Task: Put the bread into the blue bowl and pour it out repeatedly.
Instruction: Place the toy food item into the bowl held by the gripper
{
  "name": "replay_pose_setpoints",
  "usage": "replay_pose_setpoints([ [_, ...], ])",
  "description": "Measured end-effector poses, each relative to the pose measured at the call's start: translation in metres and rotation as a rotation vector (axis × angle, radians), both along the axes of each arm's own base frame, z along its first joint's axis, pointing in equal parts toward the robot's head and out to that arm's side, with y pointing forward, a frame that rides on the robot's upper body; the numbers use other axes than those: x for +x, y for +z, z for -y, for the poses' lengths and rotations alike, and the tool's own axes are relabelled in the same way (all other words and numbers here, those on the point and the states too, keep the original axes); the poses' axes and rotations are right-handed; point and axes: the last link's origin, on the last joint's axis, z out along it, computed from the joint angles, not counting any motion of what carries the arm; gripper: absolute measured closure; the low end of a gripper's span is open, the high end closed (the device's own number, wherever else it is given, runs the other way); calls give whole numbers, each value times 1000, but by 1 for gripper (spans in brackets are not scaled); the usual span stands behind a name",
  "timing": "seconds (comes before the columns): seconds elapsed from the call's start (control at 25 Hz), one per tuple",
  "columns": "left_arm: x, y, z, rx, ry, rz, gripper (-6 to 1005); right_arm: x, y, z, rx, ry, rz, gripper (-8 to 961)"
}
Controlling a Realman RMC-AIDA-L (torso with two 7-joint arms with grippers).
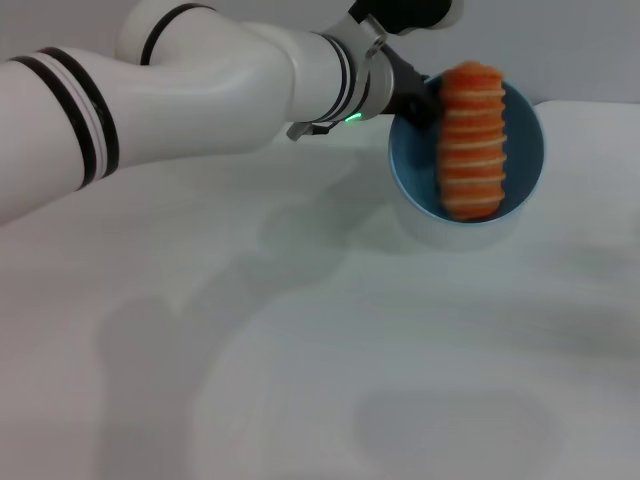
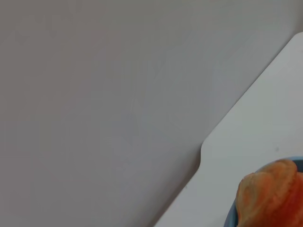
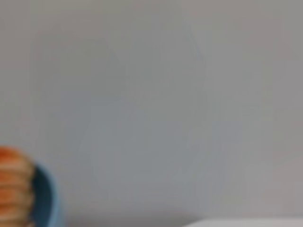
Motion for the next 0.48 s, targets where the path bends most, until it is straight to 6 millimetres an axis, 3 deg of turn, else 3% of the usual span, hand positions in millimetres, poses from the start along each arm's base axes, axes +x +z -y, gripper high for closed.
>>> replay_pose_setpoints([
  [0.16,7,-2,-1,16,-73,-13,999,8,1,7,161,-51,-12,356],
  [0.48,22,-1,-6,56,-297,-190,1000,22,9,13,275,-150,-67,357],
])
